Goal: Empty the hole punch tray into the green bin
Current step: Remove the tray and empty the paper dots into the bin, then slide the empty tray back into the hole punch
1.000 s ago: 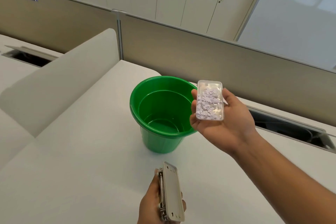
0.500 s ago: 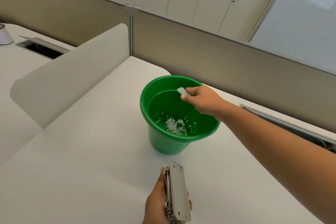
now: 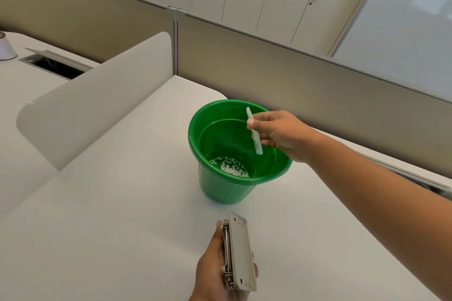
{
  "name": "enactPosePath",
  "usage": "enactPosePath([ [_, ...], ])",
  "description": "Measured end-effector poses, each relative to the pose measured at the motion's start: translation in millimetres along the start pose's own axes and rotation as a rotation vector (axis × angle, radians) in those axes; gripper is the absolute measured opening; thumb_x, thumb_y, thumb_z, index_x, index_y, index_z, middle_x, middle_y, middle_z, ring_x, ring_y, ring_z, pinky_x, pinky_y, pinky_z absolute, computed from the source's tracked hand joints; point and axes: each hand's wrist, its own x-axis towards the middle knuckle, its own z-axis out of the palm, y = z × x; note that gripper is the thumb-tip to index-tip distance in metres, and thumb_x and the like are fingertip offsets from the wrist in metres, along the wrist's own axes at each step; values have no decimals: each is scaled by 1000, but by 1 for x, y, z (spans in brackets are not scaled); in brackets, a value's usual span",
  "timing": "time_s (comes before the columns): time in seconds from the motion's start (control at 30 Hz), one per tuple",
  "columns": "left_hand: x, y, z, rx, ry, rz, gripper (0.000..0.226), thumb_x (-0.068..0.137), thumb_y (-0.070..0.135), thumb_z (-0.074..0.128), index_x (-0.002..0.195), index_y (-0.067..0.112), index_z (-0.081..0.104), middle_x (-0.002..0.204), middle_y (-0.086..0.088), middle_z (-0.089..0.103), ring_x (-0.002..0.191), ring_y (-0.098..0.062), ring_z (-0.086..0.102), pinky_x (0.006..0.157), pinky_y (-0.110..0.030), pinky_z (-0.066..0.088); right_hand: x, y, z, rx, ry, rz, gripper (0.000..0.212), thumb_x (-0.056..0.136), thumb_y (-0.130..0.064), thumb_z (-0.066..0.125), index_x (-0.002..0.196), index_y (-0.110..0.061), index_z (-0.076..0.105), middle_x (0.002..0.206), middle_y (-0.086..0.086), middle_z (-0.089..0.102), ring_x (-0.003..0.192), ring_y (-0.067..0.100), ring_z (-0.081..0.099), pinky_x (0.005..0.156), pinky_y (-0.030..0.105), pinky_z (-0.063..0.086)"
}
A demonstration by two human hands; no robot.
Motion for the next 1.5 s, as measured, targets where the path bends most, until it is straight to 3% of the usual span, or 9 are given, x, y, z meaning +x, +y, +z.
enactPosePath([
  [0.13, -5, -4, -1, 4, -21, 12, 44, 89, 49, 54, 82, 6, 62, 50, -14, 50, 35, -26, 51, 35, -30, 46, -7, -6, 4, -332, 279, -389, 58, 79, -30, 78, 132, -17, 59, 123, 1, 68, 108, 19, 64, 98, 34, 50],
  [0.27, -13, -8, 0, 31, -40, 32, 44, 90, 49, 54, 85, 7, 64, 51, -13, 51, 38, -25, 50, 36, -28, 45, -9, 2, 14, -788, 150, -289, 72, 76, -35, 78, 141, -18, 52, 139, 4, 62, 124, 24, 58, 106, 37, 44],
  [0.47, -20, -8, -6, 35, -51, 86, 40, 90, 48, 54, 86, 10, 65, 53, -11, 54, 38, -23, 53, 37, -27, 46, -7, 14, 13, -571, 219, -236, 63, 73, -33, 82, 129, -13, 60, 125, 6, 70, 109, 24, 66, 97, 42, 52],
  [0.73, -28, -10, -5, 94, -68, 126, 37, 92, 46, 53, 85, 14, 70, 59, -6, 59, 45, -18, 54, 42, -27, 47, -34, 12, -5, 422, 255, -112, 22, 85, -20, 73, 103, -11, 63, 104, 8, 71, 101, 22, 68, 97, 35, 52],
  [0.87, -28, -10, 1, 114, -95, 129, 36, 94, 44, 52, 82, 15, 69, 58, -4, 59, 43, -17, 55, 40, -26, 46, -66, 7, -15, 695, 296, -210, 36, 86, -18, 72, 117, -4, 59, 108, 10, 69, 100, 24, 69, 91, 32, 54],
  [1.0, -26, -13, 5, 141, -124, 114, 36, 95, 43, 50, 81, 17, 69, 57, -2, 61, 42, -15, 55, 39, -24, 46, -115, 6, -20, 855, 281, -302, 25, 88, -21, 67, 108, -9, 61, 103, 6, 71, 105, 25, 67, 104, 40, 49],
  [1.13, -24, -22, 9, 288, -104, 79, 37, 94, 49, 50, 99, 17, 69, 71, -4, 61, 56, -17, 53, 51, -26, 47, -168, 23, -18, 1002, 246, -312, 56, 77, -35, 67, 125, -9, 56, 115, 9, 68, 110, 25, 67, 92, 34, 54],
  [1.27, -26, -35, 11, 411, -84, 86, 43, 92, 53, 50, 112, 18, 67, 79, -5, 58, 62, -18, 53, 54, -28, 47, -208, 63, -11, 1134, 316, -172, 60, 88, -45, 51, 141, -16, 50, 116, 7, 73, 104, 22, 71, 86, 35, 58],
  [1.5, -22, -78, 30, 529, -80, 181, 49, 88, 58, 50, 100, 16, 72, 68, -1, 66, 68, -18, 57, 66, -33, 46, -249, 139, 11, 1032, 379, 125, 51, 83, -43, 54, 125, -18, 66, 123, 19, 70, 91, 22, 69, 89, 41, 53],
])
